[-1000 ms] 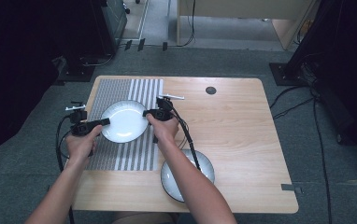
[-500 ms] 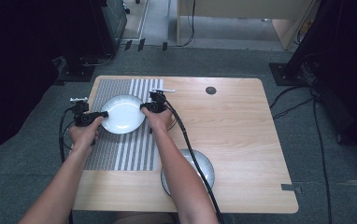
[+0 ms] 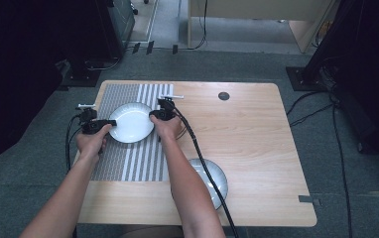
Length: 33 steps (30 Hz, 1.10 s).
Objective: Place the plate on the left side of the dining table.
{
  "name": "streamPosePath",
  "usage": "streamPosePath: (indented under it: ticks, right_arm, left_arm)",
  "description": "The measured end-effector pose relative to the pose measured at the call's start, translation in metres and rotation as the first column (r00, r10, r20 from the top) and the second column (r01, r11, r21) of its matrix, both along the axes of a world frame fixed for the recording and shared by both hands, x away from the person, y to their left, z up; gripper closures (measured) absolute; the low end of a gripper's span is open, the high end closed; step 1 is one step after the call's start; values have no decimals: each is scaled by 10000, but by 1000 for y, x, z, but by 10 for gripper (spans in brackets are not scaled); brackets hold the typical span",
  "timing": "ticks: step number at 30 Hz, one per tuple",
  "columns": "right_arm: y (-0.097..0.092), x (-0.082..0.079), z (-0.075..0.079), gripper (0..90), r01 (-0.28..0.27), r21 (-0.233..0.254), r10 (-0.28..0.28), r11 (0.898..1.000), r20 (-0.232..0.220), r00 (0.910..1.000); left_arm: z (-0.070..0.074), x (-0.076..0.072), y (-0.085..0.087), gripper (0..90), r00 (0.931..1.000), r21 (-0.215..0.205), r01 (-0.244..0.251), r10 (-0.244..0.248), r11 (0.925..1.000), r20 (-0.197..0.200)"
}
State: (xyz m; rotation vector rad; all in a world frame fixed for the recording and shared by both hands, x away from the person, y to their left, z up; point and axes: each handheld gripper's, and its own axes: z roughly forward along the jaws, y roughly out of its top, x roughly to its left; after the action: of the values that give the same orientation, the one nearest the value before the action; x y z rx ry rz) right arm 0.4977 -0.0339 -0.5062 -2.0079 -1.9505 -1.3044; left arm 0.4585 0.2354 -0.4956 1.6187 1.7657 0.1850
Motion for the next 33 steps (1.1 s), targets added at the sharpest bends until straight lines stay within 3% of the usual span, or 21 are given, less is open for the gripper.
streamPosePath:
  ticks: [9, 14, 16, 19, 21, 24, 26, 27, 30, 33]
  right_arm:
    - [6, -3, -3, 800, 58, -807, -24, 9967, 418, 9991]
    - [7, -4, -4, 755, 86, -743, -45, 9972, 556, 9984]
    - [9, -5, -3, 703, 133, -881, -69, 9960, 728, 9973]
    - [8, -5, -1, 631, 327, -1586, -150, 9868, 1114, 9937]
    - [7, -5, 0, 604, 370, -1765, -157, 9836, 1202, 9926]
    - [1, -6, 6, 492, 354, -2342, -60, 9715, 1250, 9921]
    - [0, -6, 8, 461, 270, -2307, 10, 9726, 1202, 9928]
    - [-2, -8, 15, 390, 205, -1965, 43, 9803, 1254, 9921]
    - [-3, -10, 22, 383, 55, -2248, 232, 9744, 1251, 9919]
    - [-8, -14, 32, 304, -60, -2151, 363, 9766, 1375, 9898]
  left_arm:
    - [-1, 2, -5, 728, 9998, 434, 136, -141, 9990, 111]
    - [-1, 1, -6, 710, 9994, 592, 220, -236, 9980, 271]
    - [-3, 0, -6, 642, 9980, 975, 352, -402, 9946, 494]
    - [-3, -3, -2, 532, 9977, 1138, 163, -237, 9934, 638]
    - [-3, -5, 0, 486, 9979, 1100, 43, -113, 9939, 634]
    - [-1, -7, 8, 317, 9987, 1015, 111, -162, 9948, 493]
    - [-1, -8, 10, 277, 9990, 859, 119, -156, 9962, 424]
    - [0, -8, 11, 184, 9990, 760, 133, -165, 9970, 411]
    - [4, -12, 12, 134, 9976, 684, 207, -251, 9974, 640]
    - [11, -22, 7, 134, 9951, 1106, 279, -381, 9935, 913]
